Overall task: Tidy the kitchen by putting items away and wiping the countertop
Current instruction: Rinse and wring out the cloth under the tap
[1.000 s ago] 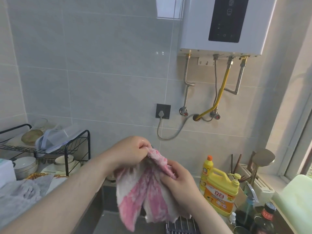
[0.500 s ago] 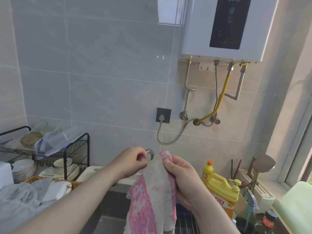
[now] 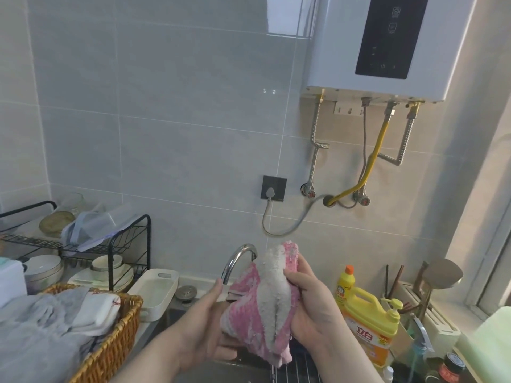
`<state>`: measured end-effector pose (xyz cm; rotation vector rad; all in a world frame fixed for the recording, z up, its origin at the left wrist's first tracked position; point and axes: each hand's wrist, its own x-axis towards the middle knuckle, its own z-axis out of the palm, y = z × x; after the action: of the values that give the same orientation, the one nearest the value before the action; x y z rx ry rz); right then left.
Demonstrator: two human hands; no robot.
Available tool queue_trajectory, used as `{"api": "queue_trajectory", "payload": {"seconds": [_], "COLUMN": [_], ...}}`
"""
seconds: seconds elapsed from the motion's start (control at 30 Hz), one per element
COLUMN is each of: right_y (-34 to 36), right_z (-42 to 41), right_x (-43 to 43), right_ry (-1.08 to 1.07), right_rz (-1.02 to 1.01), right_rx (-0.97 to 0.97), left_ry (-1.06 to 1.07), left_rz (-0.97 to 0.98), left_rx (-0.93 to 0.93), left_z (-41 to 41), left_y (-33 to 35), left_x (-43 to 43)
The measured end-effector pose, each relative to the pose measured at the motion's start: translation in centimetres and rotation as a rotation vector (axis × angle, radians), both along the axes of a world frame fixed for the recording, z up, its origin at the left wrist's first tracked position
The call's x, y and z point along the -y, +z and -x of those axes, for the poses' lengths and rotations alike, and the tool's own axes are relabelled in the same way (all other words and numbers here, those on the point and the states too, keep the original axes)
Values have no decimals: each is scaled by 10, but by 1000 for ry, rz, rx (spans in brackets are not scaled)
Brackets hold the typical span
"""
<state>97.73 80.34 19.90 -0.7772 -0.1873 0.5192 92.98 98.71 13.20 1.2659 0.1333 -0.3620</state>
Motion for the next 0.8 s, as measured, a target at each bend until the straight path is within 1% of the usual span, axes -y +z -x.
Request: {"api": "queue_trajectory", "payload": {"seconds": [0.03,0.07,0.13,0.2,0.27,0.37,0.47,0.53,0.6,0.67,0.73,0.8], "right_y": [-1,-3,-7,-13,-19,-26,-32,-36,-41,-44,-43,-42], "right_z": [-1,-3,-4,-4,-4,-6,-8,-13,-18,-21,-22,-24], "right_x": [0,1,3,6,9,16,24,27,30,34,38,40], "right_ry": [11,15,22,39,42,5,-52,-102,-172,-250,-312,-374], "right_rz": [-24,-44,-74,-83,-85,-76,9,93,308,660,949,1101], "right_rx": [-8,-19,-44,-56,-53,-26,-9,2,57,210,371,487], "left_ry": [12,37,75,113,169,305,386,459,499,474,412,349], "left_rz": [95,130,73,108,199,261,184,118,-55,-293,-589,-922], "left_rx": [34,86,204,253,229,90,23,46,172,308,436,527], "left_z": [-1,-2,-6,-11,-15,-22,-29,-30,-33,-34,-30,-28], "left_y": [6,10,14,16,20,23,22,20,15,8,9,10], "left_x": [2,2,3,7,12,17,22,26,25,20,19,19]}}
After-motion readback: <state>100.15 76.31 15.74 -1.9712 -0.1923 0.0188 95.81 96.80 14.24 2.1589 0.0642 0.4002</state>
